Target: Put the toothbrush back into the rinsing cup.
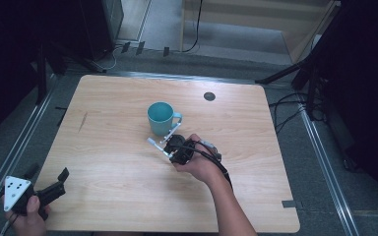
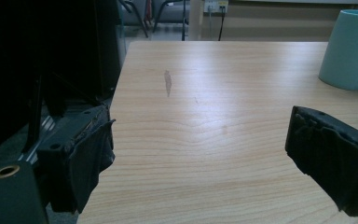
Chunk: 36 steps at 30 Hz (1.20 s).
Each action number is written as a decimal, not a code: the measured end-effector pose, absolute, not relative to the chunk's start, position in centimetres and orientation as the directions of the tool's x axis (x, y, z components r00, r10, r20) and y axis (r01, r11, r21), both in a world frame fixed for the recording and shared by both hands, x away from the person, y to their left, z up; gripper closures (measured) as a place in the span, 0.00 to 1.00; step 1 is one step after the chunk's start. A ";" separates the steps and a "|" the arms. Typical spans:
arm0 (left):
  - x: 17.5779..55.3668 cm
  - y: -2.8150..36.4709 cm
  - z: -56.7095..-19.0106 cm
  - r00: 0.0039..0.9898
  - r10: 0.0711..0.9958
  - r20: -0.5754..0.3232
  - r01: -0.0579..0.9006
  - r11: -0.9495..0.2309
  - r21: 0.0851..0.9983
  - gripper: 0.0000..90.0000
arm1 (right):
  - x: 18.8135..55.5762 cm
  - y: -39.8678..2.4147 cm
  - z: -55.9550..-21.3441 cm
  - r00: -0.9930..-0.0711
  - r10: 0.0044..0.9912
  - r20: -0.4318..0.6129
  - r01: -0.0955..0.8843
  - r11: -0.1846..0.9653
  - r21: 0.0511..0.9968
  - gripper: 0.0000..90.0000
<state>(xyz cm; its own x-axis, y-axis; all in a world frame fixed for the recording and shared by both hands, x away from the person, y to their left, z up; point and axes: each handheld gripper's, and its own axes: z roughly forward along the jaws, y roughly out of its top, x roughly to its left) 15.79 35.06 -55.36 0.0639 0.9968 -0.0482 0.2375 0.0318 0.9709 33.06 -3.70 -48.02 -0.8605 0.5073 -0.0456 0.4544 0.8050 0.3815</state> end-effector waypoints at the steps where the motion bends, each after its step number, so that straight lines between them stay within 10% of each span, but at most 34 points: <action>1: 15.8 35.1 -55.4 0.064 0.997 -0.048 0.237 0.032 0.971 0.09 | 33.1 -3.7 -48.0 -0.861 0.507 -0.046 0.454 0.805 0.381 0.88; 14: 15.8 35.1 -55.4 0.067 0.996 -0.052 0.236 0.035 0.971 0.09 | 33.1 -6.3 -43.7 -0.793 0.597 0.123 0.467 0.466 0.751 0.88; 36: 15.7 35.1 -55.4 0.074 0.996 -0.053 0.236 0.034 0.971 0.09 | 37.1 -4.6 -41.5 -0.678 0.724 0.126 0.340 0.157 0.927 0.88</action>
